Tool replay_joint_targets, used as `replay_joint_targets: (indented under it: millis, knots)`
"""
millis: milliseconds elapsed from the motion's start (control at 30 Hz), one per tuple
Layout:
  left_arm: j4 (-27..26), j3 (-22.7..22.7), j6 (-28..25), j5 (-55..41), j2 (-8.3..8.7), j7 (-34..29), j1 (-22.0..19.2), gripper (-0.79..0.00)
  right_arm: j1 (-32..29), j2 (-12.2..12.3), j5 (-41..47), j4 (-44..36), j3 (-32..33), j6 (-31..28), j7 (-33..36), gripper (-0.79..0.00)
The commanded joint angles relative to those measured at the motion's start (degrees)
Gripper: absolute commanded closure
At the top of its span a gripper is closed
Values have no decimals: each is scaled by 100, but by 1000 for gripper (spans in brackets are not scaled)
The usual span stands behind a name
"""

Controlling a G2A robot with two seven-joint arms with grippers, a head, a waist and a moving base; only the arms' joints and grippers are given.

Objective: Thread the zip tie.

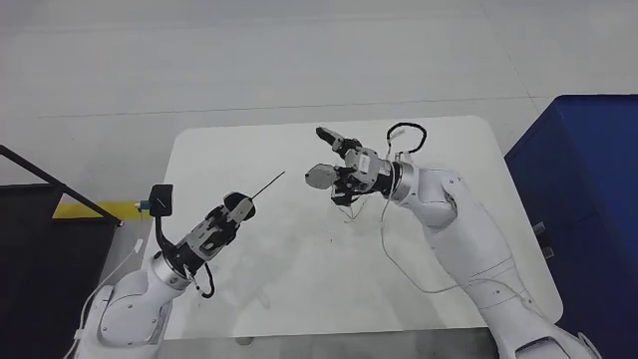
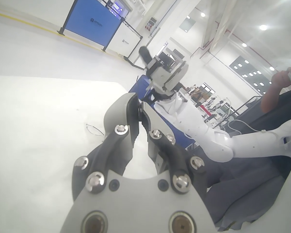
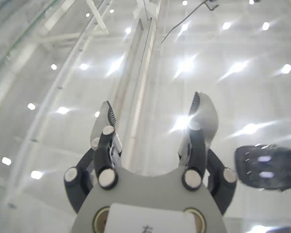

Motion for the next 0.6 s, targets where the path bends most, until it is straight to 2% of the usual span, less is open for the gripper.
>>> replay_joint_targets:
  millis: [0, 33, 300, 333, 400, 467, 567]
  knots:
    - [-87, -36, 99, -160, 23, -166, 54, 0, -216, 44, -2833, -69, -31, -867, 1420, -785]
    - [-143, -61, 120, -206, 35, -233, 84, 0, -251, 50, -3066, 3, -43, -1098, 1862, -785]
    - [-205, -119, 88, -182, 45, -222, 103, 0, -251, 50, -3066, 3, -43, -1098, 1862, -785]
    - [-205, -119, 88, -182, 45, -222, 103, 0, -208, 64, -3528, -413, -129, -1197, 2155, -785]
    - [-234, -29, 303, -563, 46, -279, 153, 0, -254, 190, -5857, -874, -232, -2155, 2114, -785]
    - [-290, 32, 938, -1425, 81, -887, 200, 0, -457, 288, -7238, -1123, -205, -3011, 2240, -785]
    - [-380, -243, 1896, -2529, 166, -1860, 121, 0, -697, 400, -8769, -1345, -21, -3970, 2034, -785]
